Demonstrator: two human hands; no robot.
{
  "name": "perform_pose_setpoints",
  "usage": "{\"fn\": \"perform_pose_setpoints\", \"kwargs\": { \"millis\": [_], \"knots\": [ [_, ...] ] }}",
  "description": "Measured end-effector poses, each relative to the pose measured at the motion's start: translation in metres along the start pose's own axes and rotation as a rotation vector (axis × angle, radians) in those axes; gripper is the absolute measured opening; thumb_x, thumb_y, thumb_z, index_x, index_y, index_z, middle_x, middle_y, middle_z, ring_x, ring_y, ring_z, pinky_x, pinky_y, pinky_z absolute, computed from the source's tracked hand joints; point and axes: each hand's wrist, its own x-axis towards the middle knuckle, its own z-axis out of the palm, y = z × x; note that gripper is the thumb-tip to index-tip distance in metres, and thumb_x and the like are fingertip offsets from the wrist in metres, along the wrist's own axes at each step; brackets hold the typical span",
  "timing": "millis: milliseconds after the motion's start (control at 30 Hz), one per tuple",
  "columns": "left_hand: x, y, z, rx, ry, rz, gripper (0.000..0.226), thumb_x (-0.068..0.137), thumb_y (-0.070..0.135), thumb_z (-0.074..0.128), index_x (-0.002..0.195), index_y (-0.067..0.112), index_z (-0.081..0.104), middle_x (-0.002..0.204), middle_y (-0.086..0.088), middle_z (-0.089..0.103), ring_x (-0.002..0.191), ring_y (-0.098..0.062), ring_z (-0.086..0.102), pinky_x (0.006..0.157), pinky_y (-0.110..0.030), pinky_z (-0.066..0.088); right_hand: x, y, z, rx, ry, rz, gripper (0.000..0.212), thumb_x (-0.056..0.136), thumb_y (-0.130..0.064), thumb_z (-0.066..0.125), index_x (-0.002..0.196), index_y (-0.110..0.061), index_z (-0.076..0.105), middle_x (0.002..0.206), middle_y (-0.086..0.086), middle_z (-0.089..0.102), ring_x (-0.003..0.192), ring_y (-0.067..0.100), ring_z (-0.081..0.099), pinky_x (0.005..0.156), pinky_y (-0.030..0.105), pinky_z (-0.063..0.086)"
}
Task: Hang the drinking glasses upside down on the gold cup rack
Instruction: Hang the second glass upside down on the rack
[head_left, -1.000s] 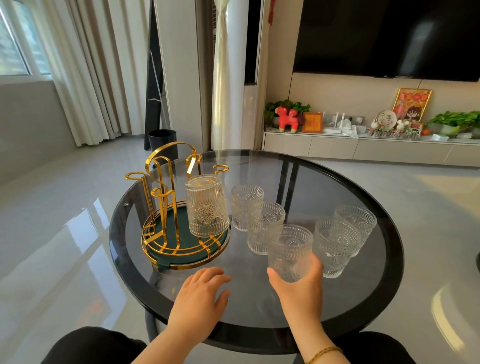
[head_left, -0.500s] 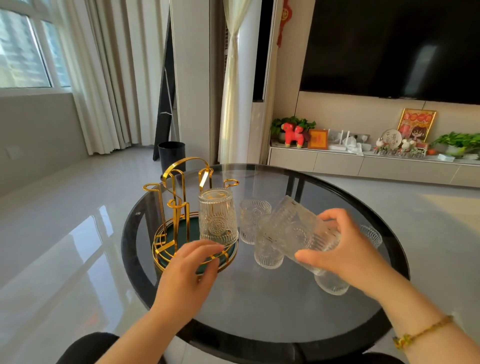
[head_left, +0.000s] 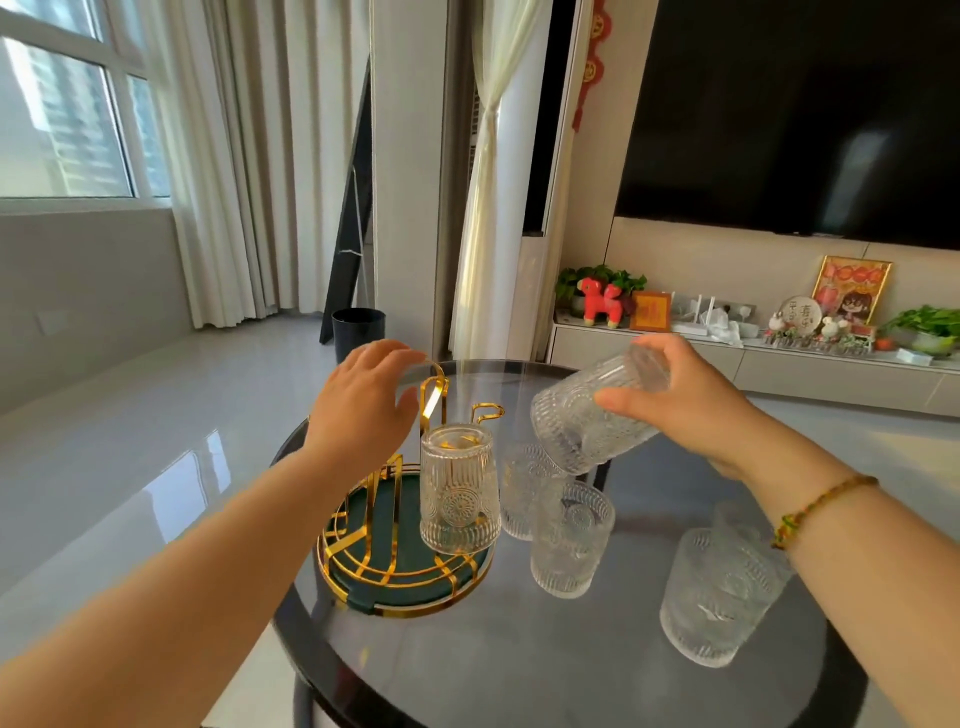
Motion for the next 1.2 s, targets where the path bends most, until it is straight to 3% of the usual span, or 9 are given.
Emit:
{"fn": "perform_pose_setpoints", "kwargs": {
  "millis": [233, 467, 667, 867, 1200],
  "knots": [
    [0.025, -0.015, 0.018, 0.101, -0.241, -0.126, 0.054, 0.092, 0.029, 0.040, 0.138, 0.021, 0.012, 0.149, -0.007, 0.026, 0.135, -0.028, 0.024, 0.109, -0.045, 0.026, 0.049, -0.019, 0.006, -0.168, -0.027, -0.057, 0.069, 0.071, -0.035, 0.068, 0.127, -0.017, 0.032, 0.135, 0.005, 0.037, 0.102, 0.010, 0.032, 0.079, 0.026, 0.029],
    [0.019, -0.024, 0.018, 0.091, -0.216, -0.088, 0.048, 0.093, 0.027, 0.036, 0.137, 0.022, 0.017, 0.143, -0.008, 0.036, 0.127, -0.029, 0.039, 0.104, -0.043, 0.035, 0.079, -0.038, 0.035, -0.180, -0.078, -0.098, 0.069, 0.072, -0.032, 0.068, 0.130, -0.016, 0.034, 0.139, 0.007, 0.036, 0.122, 0.020, 0.037, 0.083, 0.025, 0.031],
    [0.015, -0.028, 0.023, 0.070, -0.183, -0.074, 0.049, 0.092, 0.030, 0.036, 0.137, 0.024, 0.016, 0.148, -0.005, 0.030, 0.131, -0.028, 0.034, 0.105, -0.043, 0.034, 0.095, -0.045, 0.065, -0.254, -0.167, -0.103, 0.074, 0.072, -0.031, 0.068, 0.133, -0.016, 0.028, 0.142, 0.009, 0.034, 0.127, 0.025, 0.035, 0.092, 0.028, 0.033],
    [0.016, -0.031, 0.026, 0.079, -0.174, -0.053, 0.052, 0.091, 0.032, 0.038, 0.138, 0.025, 0.014, 0.148, -0.004, 0.029, 0.132, -0.027, 0.033, 0.106, -0.043, 0.032, 0.100, -0.038, 0.083, -0.299, -0.204, -0.071, 0.079, 0.071, -0.032, 0.068, 0.134, -0.015, 0.024, 0.142, 0.012, 0.033, 0.129, 0.029, 0.031, 0.101, 0.038, 0.033],
    [0.015, -0.032, 0.027, 0.082, -0.165, -0.073, 0.052, 0.091, 0.033, 0.039, 0.137, 0.024, 0.016, 0.145, -0.006, 0.033, 0.130, -0.028, 0.036, 0.104, -0.043, 0.035, 0.096, -0.019, 0.118, -0.319, -0.295, 0.038, 0.084, 0.067, -0.031, 0.072, 0.134, -0.015, 0.024, 0.139, 0.013, 0.037, 0.127, 0.030, 0.033, 0.101, 0.042, 0.037]
  ]
}}
